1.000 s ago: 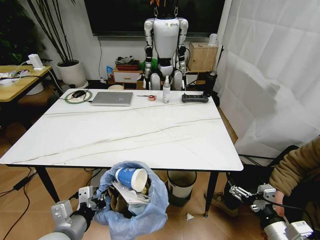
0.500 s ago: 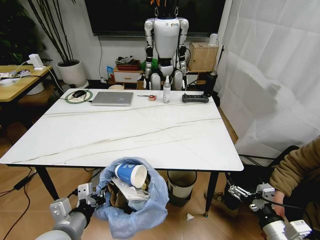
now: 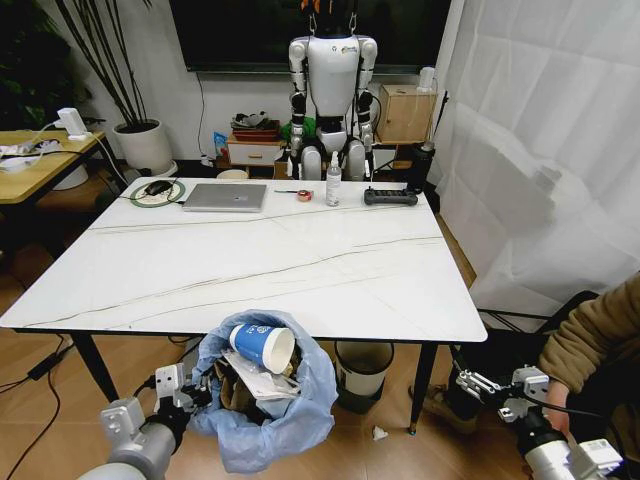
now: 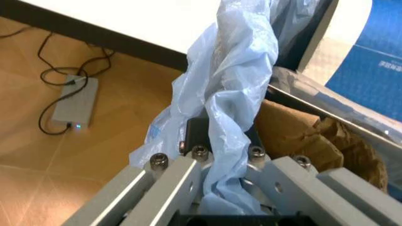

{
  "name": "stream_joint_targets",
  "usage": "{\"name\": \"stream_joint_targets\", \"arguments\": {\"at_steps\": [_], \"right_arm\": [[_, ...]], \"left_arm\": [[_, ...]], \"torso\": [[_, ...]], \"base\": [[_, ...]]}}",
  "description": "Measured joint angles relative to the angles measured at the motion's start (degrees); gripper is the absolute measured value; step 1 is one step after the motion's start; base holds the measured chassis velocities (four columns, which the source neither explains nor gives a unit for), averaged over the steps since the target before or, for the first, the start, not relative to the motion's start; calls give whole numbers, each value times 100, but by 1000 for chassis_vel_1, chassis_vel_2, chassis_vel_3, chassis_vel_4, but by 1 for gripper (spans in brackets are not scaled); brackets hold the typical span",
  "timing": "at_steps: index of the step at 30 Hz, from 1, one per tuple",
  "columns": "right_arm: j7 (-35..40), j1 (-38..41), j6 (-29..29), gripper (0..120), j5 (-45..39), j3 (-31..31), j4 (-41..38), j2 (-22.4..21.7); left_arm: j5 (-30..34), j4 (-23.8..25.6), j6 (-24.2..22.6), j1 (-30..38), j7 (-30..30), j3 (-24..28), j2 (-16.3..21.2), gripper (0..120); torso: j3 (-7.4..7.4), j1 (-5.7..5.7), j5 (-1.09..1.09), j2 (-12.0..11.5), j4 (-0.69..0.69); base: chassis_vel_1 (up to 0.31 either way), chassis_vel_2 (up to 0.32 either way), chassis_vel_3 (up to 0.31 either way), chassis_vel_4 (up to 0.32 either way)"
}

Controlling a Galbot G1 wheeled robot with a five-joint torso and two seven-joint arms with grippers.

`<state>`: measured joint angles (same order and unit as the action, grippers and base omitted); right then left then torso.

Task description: Pick up the trash bin and place the trash from the table into it.

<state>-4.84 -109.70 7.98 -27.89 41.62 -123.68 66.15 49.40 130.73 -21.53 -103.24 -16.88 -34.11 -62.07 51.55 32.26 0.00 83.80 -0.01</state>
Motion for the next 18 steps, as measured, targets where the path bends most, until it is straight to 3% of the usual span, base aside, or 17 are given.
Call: {"name": "stream_joint_targets", "arguments": {"at_steps": [18], "right_arm": [[8,3,-5,100,-9,-5,-2,-4]], "left_arm": [[202,-282,-7,-142,-83,212,-83,0]], "torso": [[-376,-314,0,-687,0]], "base": [[0,0,0,0]]}}
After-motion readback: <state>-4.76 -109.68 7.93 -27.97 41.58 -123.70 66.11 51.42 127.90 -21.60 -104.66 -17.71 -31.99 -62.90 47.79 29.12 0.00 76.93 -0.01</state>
